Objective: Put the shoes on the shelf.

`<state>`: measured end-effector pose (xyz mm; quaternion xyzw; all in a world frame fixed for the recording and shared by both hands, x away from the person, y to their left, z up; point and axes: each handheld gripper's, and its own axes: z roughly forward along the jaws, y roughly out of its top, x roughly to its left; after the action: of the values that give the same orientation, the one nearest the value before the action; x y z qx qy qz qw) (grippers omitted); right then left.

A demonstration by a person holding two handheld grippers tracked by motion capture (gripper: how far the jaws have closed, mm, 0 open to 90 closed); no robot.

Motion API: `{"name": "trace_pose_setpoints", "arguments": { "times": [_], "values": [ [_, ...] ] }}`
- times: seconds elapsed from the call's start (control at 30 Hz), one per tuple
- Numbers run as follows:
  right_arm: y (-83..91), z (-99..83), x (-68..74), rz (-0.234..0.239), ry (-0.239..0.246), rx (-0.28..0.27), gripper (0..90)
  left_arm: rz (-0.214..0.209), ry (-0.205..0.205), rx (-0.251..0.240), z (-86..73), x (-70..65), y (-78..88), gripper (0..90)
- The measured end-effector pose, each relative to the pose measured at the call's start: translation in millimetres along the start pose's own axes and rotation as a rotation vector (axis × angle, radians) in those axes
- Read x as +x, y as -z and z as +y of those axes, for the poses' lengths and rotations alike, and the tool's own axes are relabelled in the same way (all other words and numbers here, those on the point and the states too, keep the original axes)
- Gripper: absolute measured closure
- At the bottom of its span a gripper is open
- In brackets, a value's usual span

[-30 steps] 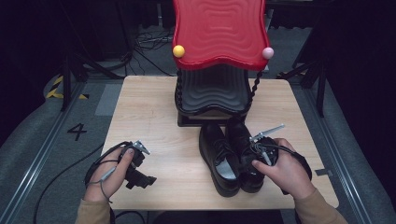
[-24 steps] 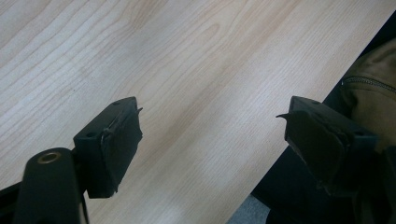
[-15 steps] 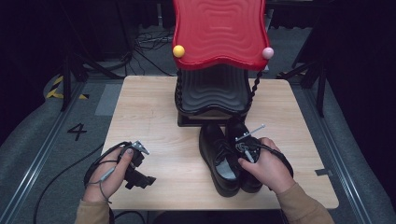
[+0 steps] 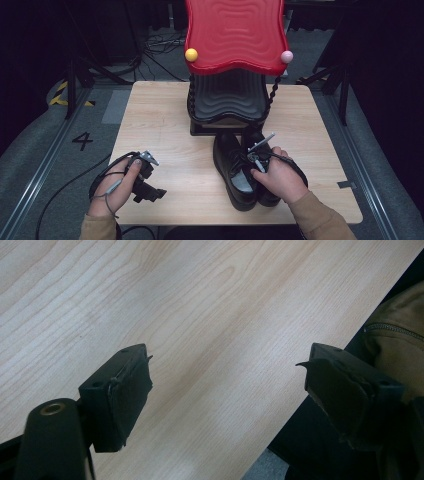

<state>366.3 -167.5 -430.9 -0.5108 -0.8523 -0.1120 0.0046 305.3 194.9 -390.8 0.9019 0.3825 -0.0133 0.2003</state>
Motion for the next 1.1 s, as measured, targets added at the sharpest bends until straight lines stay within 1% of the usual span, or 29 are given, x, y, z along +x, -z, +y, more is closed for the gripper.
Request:
{"name": "trace_pose_setpoints", "arguments": {
  "times": [0.03, 0.07, 0.17, 0.2, 0.23, 0.3, 0.37, 0.4, 0.43, 0.47, 0.5, 0.53, 0.57, 0.63, 0.67, 0.77, 0.8, 0.83, 0.9, 1.1],
  "values": [
    [0.3, 0.0, -1.5, 0.007, -0.018, -0.002, 55.0, -0.001, 0.002, -0.001, -0.1, -0.1, 0.1, 19.2],
    [0.2, -0.2, -3.1, 0.016, -0.026, -0.007, 55.0, -0.002, 0.005, -0.002, -0.2, -0.2, 0.1, 19.2],
    [0.3, -0.5, -4.8, 0.029, -0.030, -0.009, 54.6, 0.002, 0.000, 0.002, -0.1, 0.5, -0.4, 19.2],
    [0.4, -1.2, -4.2, 0.032, -0.016, -0.009, 54.2, 0.003, -0.004, 0.003, 0.1, 0.6, -0.6, 19.2],
    [0.6, -2.1, -3.5, 0.025, 0.021, -0.009, 53.9, 0.001, 0.001, 0.002, 0.2, 0.2, -0.9, 19.2],
    [0.1, -3.5, -1.2, 0.019, 0.039, -0.019, 53.8, -0.002, 0.003, 0.000, 0.3, -0.3, -0.9, 19.2],
    [0.1, -3.2, 0.7, -0.001, 0.081, -0.009, 54.4, 0.013, -0.009, 0.001, 0.3, 0.3, 0.5, 19.2],
    [0.1, -3.2, 0.7, -0.001, 0.081, -0.009, 54.4, 0.013, -0.009, 0.001, 0.3, 0.3, 0.5, 19.2],
    [0.2, -2.2, 0.9, 0.002, 0.074, -0.008, 56.1, -0.001, 0.006, -0.001, -0.2, -0.4, 0.2, 19.2],
    [0.9, -1.2, 1.1, 0.000, 0.052, 0.003, 57.4, 0.000, 0.004, -0.002, -0.4, 0.1, 0.3, 19.2],
    [1.2, -0.6, 1.2, -0.001, 0.027, 0.005, 58.8, 0.000, 0.005, -0.002, -0.5, 0.2, 0.3, 19.2],
    [1.2, -0.1, 1.0, -0.001, 0.012, 0.003, 59.7, 0.000, 0.005, -0.001, -0.4, 0.2, 0.3, 19.2],
    [1.6, 0.3, 0.9, -0.004, 0.008, 0.005, 61.5, -0.001, 0.004, -0.002, -0.3, 0.3, 0.2, 19.2],
    [4.1, 1.0, 1.6, -0.002, -0.018, -0.005, 69.2, -0.001, 0.001, 0.000, 0.0, 0.3, 0.1, 19.2],
    [5.8, 1.6, 1.7, -0.003, -0.024, -0.002, 71.6, 0.000, 0.002, -0.001, 0.0, 0.3, 0.1, 19.2],
    [7.9, 3.6, 2.2, -0.012, -0.052, 0.008, 76.5, 0.001, 0.001, -0.008, -0.4, 0.3, 0.9, 19.2],
    [9.4, 4.1, 1.6, -0.012, -0.061, 0.009, 77.9, -0.001, 0.013, -0.007, -0.9, -0.4, 1.6, 19.2],
    [13.4, 5.0, 0.0, -0.010, -0.081, 0.013, 79.2, -0.001, 0.005, -0.013, -1.4, 0.5, 2.8, 19.2],
    [14.8, 5.1, -0.9, -0.005, -0.084, 0.009, 79.4, 0.001, 0.011, -0.016, -2.1, 0.6, 3.7, 19.2],
    [33.7, 5.1, -7.8, -0.009, -0.084, 0.006, 81.8, 0.002, 0.004, -0.026, -3.1, 1.8, 5.1, 19.2]
  ]
}}
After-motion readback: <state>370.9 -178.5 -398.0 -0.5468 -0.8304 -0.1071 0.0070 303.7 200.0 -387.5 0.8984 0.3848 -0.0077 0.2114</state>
